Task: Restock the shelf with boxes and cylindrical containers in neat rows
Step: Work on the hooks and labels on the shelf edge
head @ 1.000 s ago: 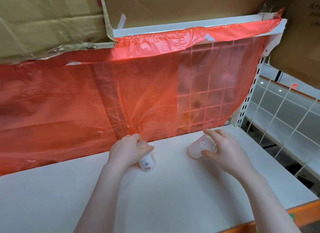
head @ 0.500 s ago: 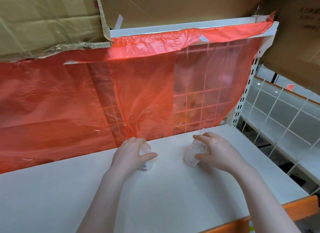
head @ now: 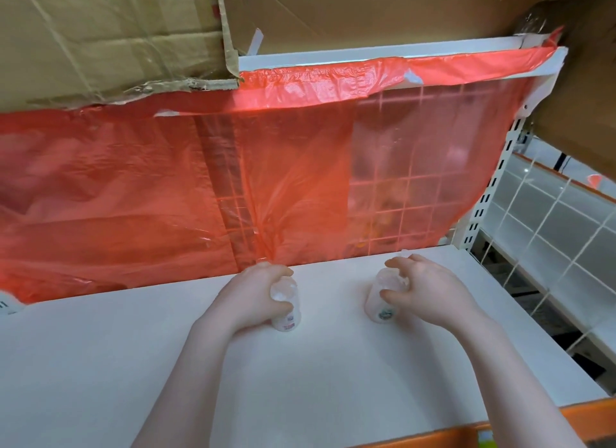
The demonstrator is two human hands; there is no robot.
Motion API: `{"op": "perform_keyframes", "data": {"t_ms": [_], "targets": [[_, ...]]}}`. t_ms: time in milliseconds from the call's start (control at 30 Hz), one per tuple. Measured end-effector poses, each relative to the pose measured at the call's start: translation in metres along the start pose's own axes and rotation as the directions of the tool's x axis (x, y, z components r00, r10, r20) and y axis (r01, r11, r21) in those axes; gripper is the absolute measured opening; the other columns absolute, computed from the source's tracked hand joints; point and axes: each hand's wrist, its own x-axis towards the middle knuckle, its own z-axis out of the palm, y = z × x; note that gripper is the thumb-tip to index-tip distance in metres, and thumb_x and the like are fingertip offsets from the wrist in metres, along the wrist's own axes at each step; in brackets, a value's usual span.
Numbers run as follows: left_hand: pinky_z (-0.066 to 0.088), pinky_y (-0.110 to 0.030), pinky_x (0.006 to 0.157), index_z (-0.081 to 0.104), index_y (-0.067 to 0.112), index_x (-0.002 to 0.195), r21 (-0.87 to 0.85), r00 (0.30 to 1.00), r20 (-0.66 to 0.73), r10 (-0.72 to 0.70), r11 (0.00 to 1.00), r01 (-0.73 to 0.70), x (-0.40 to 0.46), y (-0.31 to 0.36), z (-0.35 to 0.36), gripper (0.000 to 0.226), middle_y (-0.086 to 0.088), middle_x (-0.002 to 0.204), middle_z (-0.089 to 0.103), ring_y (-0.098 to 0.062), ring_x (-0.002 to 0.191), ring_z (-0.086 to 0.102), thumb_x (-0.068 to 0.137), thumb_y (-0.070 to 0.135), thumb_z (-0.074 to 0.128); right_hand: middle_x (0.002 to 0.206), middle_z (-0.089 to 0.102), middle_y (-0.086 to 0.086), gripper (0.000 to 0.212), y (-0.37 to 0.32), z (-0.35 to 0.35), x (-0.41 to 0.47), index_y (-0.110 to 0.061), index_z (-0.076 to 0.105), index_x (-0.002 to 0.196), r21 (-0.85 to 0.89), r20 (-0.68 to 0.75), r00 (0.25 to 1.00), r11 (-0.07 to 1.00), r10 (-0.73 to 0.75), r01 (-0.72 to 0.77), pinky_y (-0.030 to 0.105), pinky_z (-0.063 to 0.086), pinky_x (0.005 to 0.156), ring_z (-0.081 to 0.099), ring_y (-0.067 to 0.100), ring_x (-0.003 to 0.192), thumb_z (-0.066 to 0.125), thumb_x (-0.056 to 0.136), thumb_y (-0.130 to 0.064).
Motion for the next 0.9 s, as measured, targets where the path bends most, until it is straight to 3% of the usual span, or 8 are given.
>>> {"op": "perform_keyframes", "data": {"t_ms": [233, 400, 567, 900], "targets": [[0.046, -0.033, 0.084, 0.056, 0.030, 0.115, -0.007, 0.960, -0.155, -0.232, 0.972, 0.234, -0.042, 0.002, -0.017, 0.048, 0.009, 0.112, 0.055, -0.014, 0.099, 0.054, 0.073, 0.048, 0.069, 0.113, 0.054, 0.001, 0.045, -0.006, 0.000, 0.004, -0.021, 0.055, 0.120, -0.005, 0.005, 0.998, 0.998, -0.060, 0.060, 0.031, 0.042, 0.079, 0.054, 0.022, 0.107, 0.060, 0.081, -0.042], [0.047, -0.031, 0.075, 0.057, 0.027, 0.104, 0.002, 0.891, -0.218, -0.398, 0.913, 0.408, -0.080, -0.016, -0.033, 0.041, 0.009, 0.099, 0.057, -0.016, 0.089, 0.056, 0.073, 0.052, 0.067, 0.118, 0.055, 0.000, 0.047, -0.035, 0.013, -0.002, -0.020, 0.054, 0.122, -0.004, -0.004, 0.993, 0.993, -0.121, 0.121, 0.030, 0.040, 0.072, 0.055, 0.022, 0.105, 0.058, 0.081, -0.043], [0.044, -0.030, 0.071, 0.057, 0.024, 0.101, 0.019, 0.812, -0.282, -0.511, 0.844, 0.537, -0.122, -0.042, -0.054, 0.045, 0.004, 0.094, 0.055, -0.018, 0.088, 0.054, 0.075, 0.060, 0.063, 0.117, 0.054, -0.001, 0.047, -0.079, 0.026, -0.017, -0.025, 0.052, 0.123, -0.012, 0.010, 0.979, 0.979, -0.206, 0.206, 0.031, 0.041, 0.075, 0.056, 0.022, 0.104, 0.055, 0.082, -0.048], [0.040, -0.030, 0.073, 0.055, 0.022, 0.103, 0.002, 0.672, -0.412, -0.615, 0.737, 0.676, -0.285, -0.163, -0.111, 0.052, -0.004, 0.108, 0.061, -0.025, 0.102, 0.058, 0.075, 0.065, 0.060, 0.110, 0.055, 0.001, 0.045, -0.262, 0.080, -0.096, -0.025, 0.053, 0.122, 0.034, -0.056, 0.940, 0.940, -0.337, 0.339, 0.030, 0.040, 0.068, 0.057, 0.027, 0.097, 0.057, 0.082, -0.045]]}}
